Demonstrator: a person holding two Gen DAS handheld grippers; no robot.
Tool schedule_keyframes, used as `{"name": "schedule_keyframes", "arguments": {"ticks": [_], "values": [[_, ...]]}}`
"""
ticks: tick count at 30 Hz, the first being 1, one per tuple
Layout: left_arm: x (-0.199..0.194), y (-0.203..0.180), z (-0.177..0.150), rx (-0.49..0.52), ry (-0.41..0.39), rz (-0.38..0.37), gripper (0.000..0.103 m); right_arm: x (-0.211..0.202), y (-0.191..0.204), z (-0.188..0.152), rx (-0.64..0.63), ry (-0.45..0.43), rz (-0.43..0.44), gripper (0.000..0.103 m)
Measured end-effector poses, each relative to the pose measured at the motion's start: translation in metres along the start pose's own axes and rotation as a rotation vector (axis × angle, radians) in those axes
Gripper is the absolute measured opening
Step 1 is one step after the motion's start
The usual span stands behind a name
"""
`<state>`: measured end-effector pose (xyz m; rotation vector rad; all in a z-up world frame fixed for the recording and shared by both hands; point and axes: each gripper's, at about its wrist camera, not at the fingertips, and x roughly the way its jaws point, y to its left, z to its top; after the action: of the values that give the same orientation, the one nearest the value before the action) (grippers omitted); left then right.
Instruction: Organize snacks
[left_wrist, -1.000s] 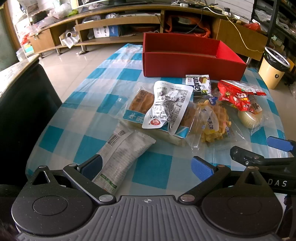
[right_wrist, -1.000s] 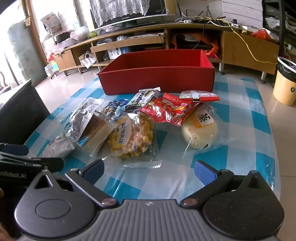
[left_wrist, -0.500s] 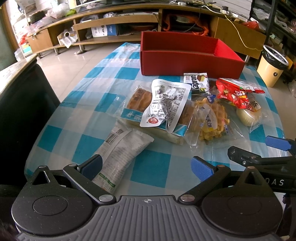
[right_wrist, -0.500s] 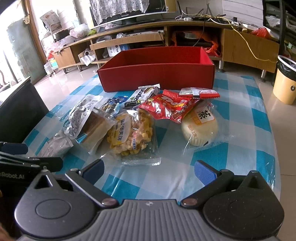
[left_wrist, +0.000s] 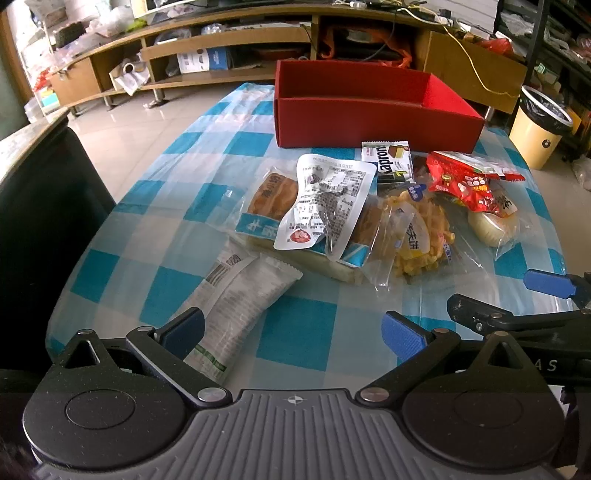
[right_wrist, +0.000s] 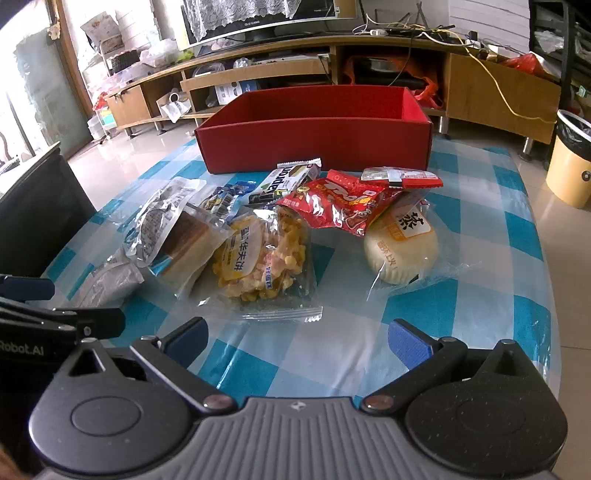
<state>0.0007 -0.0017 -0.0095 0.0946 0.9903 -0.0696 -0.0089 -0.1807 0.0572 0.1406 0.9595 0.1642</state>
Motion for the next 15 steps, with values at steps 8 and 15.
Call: {"name": "schedule_keyframes", "arguments": {"ticks": [8,15], "values": [[0.0024,0.0020,-0.0025,0.003,0.011,0.005,0.103,0.0032,0.0027,-0.0001,-0.014,0.013,0.002,0.103],[0.0029,0.0025,-0.0036,0.006,0.013,0.004,0.103,0.0050,0.0036,-0.0001,-0.016,0.020,0.001,0.103]]}}
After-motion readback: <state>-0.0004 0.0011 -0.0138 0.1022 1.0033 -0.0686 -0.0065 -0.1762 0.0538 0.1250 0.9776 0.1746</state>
